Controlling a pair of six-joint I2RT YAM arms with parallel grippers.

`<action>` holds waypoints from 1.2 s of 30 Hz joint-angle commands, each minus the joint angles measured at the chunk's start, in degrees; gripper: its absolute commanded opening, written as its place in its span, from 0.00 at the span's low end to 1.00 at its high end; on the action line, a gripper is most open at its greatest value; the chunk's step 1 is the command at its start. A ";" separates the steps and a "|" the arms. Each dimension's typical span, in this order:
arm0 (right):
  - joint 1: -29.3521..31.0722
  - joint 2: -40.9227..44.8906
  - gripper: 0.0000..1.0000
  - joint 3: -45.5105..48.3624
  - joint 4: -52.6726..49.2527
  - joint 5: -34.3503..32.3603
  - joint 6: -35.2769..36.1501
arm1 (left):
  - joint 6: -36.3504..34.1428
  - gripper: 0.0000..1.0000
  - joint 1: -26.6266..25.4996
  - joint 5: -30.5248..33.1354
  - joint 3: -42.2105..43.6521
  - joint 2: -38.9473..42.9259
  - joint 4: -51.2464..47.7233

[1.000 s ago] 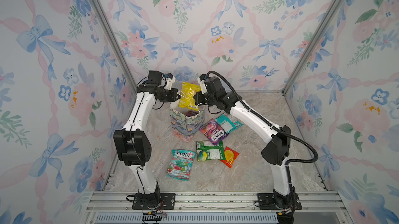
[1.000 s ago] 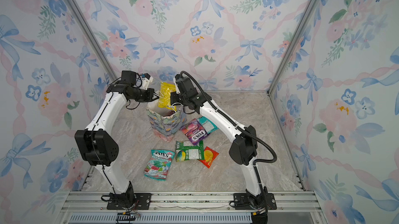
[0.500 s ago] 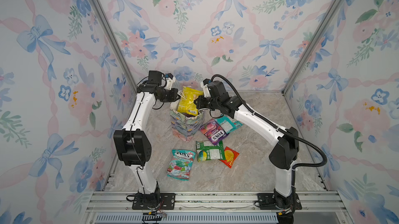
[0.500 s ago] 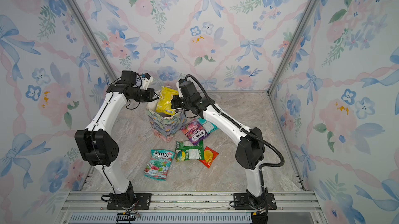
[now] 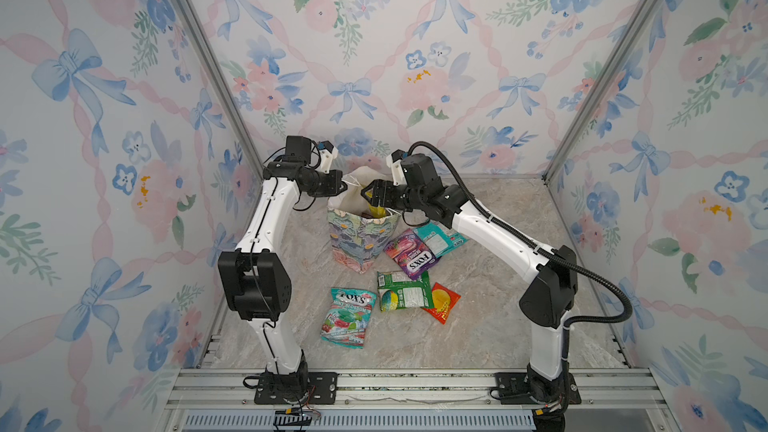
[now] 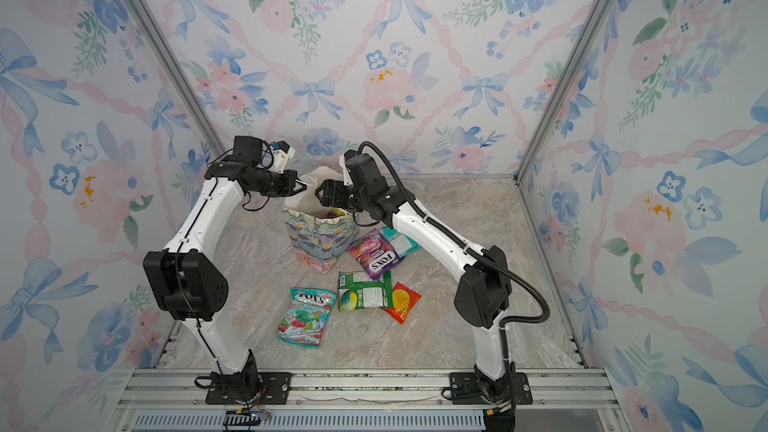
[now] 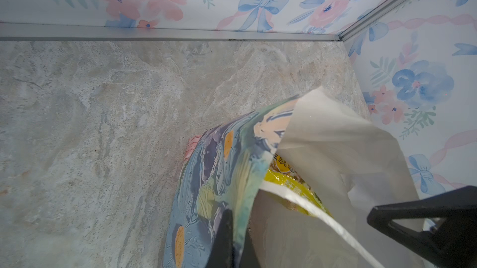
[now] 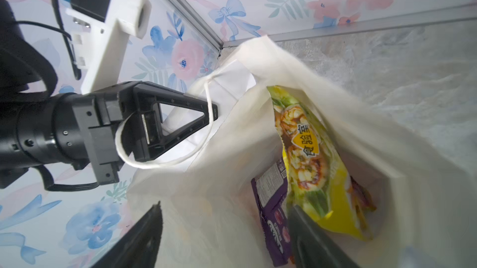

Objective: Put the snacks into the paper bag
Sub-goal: 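Lower the yellow packet into the bag and open the right gripper, then withdraw the right gripper from the bag toward the mint Fox's packet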

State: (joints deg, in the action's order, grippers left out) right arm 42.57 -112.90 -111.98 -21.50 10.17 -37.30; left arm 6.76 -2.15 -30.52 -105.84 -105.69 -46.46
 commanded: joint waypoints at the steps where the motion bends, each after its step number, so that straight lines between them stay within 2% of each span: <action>1: -0.99 3.71 0.83 -2.37 -0.06 -0.95 1.13 | 0.88 0.00 0.17 -0.85 0.37 2.58 -0.29; 10: -1.34 10.38 0.93 -0.93 -1.32 -4.80 9.39 | 0.93 0.00 0.18 -0.85 0.37 2.42 -0.25; 13: -1.24 14.69 0.99 3.92 -1.34 -7.16 11.10 | 0.89 0.00 0.22 -0.81 0.37 2.42 -0.29; 18: -0.66 24.71 0.97 17.18 -0.04 -10.49 11.17 | 0.91 0.00 0.22 -0.59 0.37 2.14 -0.23; 22: 0.49 32.02 0.97 29.54 0.46 -13.76 8.29 | 0.88 0.00 0.26 -0.50 0.37 2.15 -0.30; 27: 1.32 38.58 0.97 43.78 -1.57 -16.31 0.41 | 0.88 0.00 0.31 -0.41 0.37 1.89 -0.22; 32: 3.77 40.83 1.00 54.35 -1.42 -15.10 -7.75 | 0.88 0.00 0.27 -0.50 0.37 1.76 -0.29; 36: 7.72 38.82 0.98 58.09 -0.66 -12.64 -11.87 | 0.88 0.00 0.31 -0.50 0.35 1.71 -0.28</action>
State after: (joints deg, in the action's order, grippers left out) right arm 47.77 -73.84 -55.11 -22.87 -4.10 -43.79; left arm 6.76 -2.15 -30.48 -105.84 -105.69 -46.46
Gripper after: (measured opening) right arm 0.985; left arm 0.048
